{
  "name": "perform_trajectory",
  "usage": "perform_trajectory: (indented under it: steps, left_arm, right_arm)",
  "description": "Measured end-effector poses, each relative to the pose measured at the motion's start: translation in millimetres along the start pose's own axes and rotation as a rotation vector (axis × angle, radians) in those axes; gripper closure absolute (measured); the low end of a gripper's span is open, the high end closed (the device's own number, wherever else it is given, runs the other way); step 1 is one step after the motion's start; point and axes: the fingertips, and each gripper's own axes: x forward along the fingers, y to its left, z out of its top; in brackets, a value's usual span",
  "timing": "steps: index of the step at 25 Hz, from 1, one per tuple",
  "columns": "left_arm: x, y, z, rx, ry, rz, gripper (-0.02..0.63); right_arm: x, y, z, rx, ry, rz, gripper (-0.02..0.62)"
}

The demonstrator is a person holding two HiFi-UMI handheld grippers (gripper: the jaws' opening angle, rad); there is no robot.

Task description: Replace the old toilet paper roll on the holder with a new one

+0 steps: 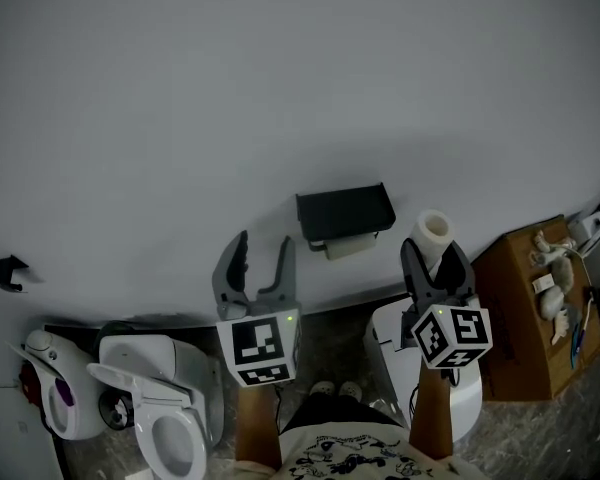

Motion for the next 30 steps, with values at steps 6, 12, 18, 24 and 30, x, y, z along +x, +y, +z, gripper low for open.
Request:
perform_trajectory:
  steps: [6, 12, 18, 24, 30]
  left_arm:
    - [-1, 0, -6, 0.057, 0.031, -0.007, 0.376]
    - [1, -10, -24, 0.249, 0.112, 0.018, 0.376]
    - [5, -20, -44, 0.537, 0.225, 0.052, 0.376]
    - [8, -16, -62, 0.802, 0.336, 0.098, 0.376]
    - [9, -18, -71, 0.879, 0.366, 0.093, 0.375]
  right_arm:
    - [-1, 2, -6, -0.004, 0.019, 0.002, 0.302]
    - [-3, -4, -7, -0.009, 0.024, -0.023, 0.302]
    - [-4, -6, -11, -0.008, 0.033, -0.036, 0.302]
    - [-7, -6, -15, -0.009, 0.043, -0.045, 0.302]
    - [-9, -7, -14, -0.005, 0.039, -0.061, 0.302]
